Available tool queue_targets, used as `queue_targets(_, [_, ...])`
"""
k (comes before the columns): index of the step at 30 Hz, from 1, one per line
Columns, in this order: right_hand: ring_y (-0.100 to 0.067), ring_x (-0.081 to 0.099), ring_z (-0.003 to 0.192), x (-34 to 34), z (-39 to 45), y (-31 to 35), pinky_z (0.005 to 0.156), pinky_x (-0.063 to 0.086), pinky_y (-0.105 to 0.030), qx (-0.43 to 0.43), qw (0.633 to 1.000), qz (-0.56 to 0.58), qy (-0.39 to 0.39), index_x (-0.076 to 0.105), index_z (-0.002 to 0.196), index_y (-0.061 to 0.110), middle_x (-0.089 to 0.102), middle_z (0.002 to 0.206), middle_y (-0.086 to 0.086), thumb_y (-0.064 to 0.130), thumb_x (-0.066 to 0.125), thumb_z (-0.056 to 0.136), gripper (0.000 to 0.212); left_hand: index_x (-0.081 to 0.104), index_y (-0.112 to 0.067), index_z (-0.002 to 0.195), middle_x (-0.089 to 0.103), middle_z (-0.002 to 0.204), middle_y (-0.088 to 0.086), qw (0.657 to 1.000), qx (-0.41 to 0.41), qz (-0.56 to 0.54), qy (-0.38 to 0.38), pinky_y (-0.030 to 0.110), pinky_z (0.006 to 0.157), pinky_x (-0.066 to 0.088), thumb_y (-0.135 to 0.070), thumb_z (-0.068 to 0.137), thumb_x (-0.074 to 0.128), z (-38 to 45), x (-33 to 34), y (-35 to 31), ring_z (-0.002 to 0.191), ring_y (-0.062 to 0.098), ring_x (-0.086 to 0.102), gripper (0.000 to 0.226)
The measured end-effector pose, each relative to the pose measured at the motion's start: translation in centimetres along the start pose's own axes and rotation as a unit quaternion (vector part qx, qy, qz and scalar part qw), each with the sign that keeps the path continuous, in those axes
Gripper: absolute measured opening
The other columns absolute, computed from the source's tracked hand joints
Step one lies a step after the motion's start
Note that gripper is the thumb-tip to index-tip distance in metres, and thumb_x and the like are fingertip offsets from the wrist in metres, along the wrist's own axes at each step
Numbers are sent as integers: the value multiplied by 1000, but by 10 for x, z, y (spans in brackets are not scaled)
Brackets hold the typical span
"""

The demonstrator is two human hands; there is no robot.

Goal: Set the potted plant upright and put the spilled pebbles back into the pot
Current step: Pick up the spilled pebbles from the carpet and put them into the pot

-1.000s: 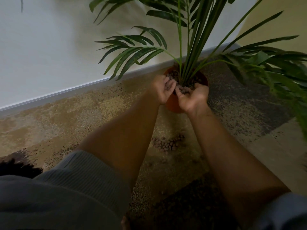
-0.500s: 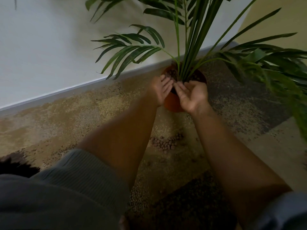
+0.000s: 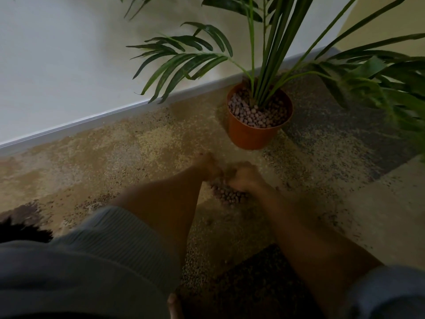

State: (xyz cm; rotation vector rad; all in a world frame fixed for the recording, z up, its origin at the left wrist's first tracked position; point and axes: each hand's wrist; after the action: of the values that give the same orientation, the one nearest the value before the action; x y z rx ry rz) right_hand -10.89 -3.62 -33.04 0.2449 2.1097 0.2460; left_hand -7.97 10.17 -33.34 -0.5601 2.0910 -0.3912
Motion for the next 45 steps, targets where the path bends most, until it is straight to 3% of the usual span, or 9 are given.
queue_targets(3, [-37, 20, 146, 13, 4, -11, 115, 30, -48, 12, 996, -66, 51, 37, 147, 28, 13, 162, -12, 58, 68, 78, 81, 42, -18, 142, 35, 144, 15, 990, 28, 135, 33, 44, 108, 40, -42, 74, 77, 2, 8, 7, 133, 36, 35, 80])
queue_targets(5, [-38, 16, 147, 17, 6, -14, 116, 29, -48, 5, 996, -65, 54, 36, 148, 28, 6, 162, -12, 56, 74, 74, 87, 36, -17, 145, 23, 148, 16, 989, 24, 140, 46, 46, 109, 38, -39, 69, 82, 4, 12, 12, 137, 39, 26, 91])
queue_targets(10, [-34, 34, 139, 24, 3, -12, 111, 39, -39, -45, 998, -11, 34, 63, 124, 24, 26, 156, -14, 34, 80, 76, 52, 59, -19, 122, 44, 131, 11, 986, 56, 140, 69, 31, 87, 47, -28, 70, 84, 7, 19, 17, 121, 28, 45, 58])
queue_targets(14, [-24, 62, 109, 24, -1, -10, 93, 55, -38, -73, 996, 38, 44, 69, 114, 19, 59, 130, -9, 20, 80, 77, 39, 74, -10, 96, 71, 105, 10, 978, 109, 139, 108, 22, 77, 48, -24, 79, 75, 8, 21, 16, 99, 23, 66, 22])
queue_targets(17, [-22, 66, 100, 24, 0, -8, 89, 57, -39, -72, 995, 40, 58, 69, 115, 18, 68, 118, -7, 19, 79, 78, 39, 74, -6, 94, 74, 97, 14, 979, 107, 119, 128, 21, 60, 52, -17, 83, 71, 5, 20, 17, 79, 21, 71, 16])
queue_targets(22, [-21, 66, 99, 27, 3, -10, 88, 55, -34, -64, 995, 67, 45, 71, 108, 17, 70, 111, -6, 19, 82, 74, 35, 73, -7, 104, 73, 103, 14, 978, 109, 117, 131, 12, 45, 47, -15, 87, 67, 3, 20, 19, 85, 28, 72, 19])
queue_targets(29, [-25, 68, 94, 29, -1, -16, 84, 56, -33, -53, 992, 113, 18, 68, 92, 16, 71, 103, -10, 15, 83, 73, 24, 74, -12, 102, 73, 105, 11, 984, 104, 88, 113, 33, 81, 56, -12, 85, 70, 2, 24, 22, 96, 28, 70, 17])
queue_targets(39, [-28, 69, 99, 25, 0, -14, 93, 55, -41, -29, 995, 89, 36, 72, 99, 5, 73, 104, -15, 16, 78, 80, 22, 66, -2, 118, 70, 113, 15, 984, 73, 116, 113, 25, 72, 52, -8, 91, 53, -6, 21, 17, 103, 26, 68, 30])
queue_targets(45, [-24, 71, 90, 29, 4, -17, 87, 59, -38, 45, 972, 228, 28, 73, 97, 6, 72, 102, -13, 0, 66, 84, 16, 67, -5, 112, 66, 116, 12, 977, 61, 199, 53, 32, 87, 56, -16, 87, 59, -5, 20, 18, 107, 25, 63, 29])
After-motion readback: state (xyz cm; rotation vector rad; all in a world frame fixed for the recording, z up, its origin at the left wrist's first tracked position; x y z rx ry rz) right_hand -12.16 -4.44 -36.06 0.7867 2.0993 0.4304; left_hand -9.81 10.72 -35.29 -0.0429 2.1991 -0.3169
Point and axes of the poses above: each hand's wrist, its own z-axis towards the middle knuckle, its own x-axis out of the palm, y = z × x
